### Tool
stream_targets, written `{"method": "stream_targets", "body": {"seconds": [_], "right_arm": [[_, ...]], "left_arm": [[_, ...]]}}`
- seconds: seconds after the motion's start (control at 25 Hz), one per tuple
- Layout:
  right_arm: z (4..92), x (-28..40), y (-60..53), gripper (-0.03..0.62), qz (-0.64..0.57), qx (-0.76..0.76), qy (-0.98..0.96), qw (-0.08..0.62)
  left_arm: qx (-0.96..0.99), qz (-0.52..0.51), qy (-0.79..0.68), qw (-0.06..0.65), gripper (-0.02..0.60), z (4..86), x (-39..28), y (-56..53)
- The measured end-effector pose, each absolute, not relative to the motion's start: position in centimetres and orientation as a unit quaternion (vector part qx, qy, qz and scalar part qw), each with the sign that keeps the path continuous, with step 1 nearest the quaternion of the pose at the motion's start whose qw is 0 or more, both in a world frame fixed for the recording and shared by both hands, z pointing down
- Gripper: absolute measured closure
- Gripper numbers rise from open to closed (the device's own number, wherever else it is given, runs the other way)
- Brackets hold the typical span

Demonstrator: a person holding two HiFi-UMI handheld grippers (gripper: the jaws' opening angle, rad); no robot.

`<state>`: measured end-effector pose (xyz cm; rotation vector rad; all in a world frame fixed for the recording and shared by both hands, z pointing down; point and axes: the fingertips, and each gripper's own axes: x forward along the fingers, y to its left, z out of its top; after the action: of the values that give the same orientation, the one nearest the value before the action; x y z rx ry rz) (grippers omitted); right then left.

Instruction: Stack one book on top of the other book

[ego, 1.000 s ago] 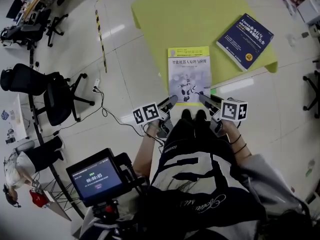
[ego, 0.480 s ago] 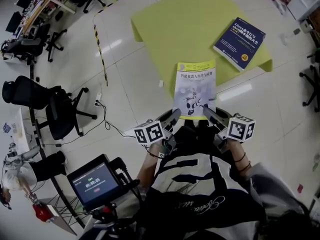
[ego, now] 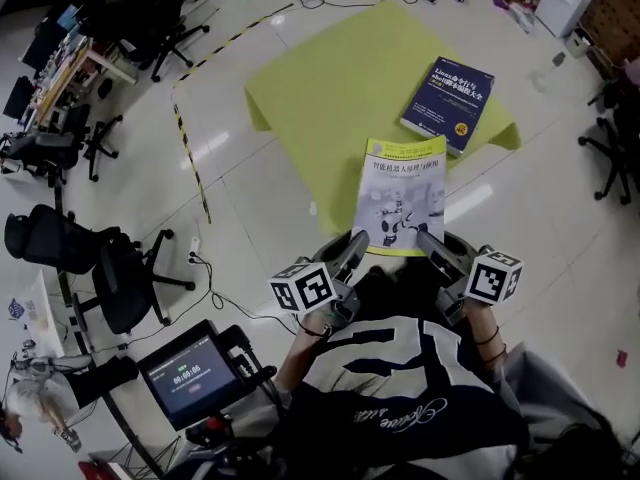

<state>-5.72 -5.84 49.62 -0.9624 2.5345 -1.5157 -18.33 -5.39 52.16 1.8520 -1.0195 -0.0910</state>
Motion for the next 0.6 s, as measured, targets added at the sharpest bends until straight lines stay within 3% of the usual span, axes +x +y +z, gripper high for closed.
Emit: {"method": "stream_targets", "body": {"seconds": [0.6], "right_arm": [[46.5, 5.0, -22.1, 0.487, -0.421, -0.345, 0.838, 0.026]], "left_arm": [[0.805, -0.037, -0.384, 0.451, 0.463, 49.7, -7.3, -22.8]]}}
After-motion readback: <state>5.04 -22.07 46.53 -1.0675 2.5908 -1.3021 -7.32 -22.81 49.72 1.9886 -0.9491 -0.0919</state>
